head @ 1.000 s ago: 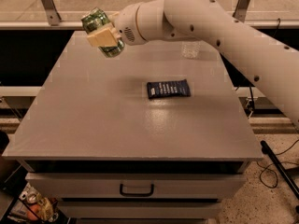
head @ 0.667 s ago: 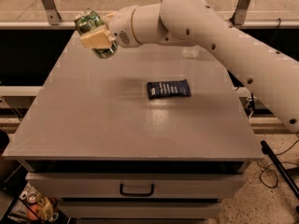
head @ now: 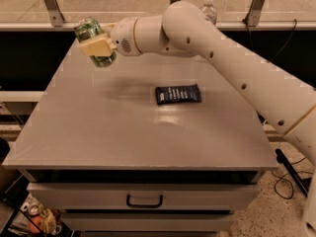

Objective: Place green can upright

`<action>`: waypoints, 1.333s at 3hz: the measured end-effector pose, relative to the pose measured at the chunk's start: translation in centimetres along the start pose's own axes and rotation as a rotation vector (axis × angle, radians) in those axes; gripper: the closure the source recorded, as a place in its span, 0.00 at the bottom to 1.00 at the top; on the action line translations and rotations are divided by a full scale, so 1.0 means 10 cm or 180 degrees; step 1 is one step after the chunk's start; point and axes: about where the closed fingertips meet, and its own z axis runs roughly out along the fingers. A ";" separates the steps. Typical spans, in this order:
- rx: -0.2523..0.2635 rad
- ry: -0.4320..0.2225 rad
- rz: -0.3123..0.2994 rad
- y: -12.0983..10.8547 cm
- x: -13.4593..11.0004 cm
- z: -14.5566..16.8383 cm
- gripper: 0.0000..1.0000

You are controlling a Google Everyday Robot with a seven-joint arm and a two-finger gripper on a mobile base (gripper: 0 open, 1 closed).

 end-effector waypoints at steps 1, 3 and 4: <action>-0.0087 -0.0058 0.0148 -0.06 0.12 0.16 1.00; 0.0008 -0.0177 0.0485 -0.02 0.46 0.21 1.00; 0.0096 -0.0263 0.0619 0.00 0.64 0.16 1.00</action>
Offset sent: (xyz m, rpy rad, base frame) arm 0.0202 0.0119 -0.0566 0.1048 0.1421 -0.0241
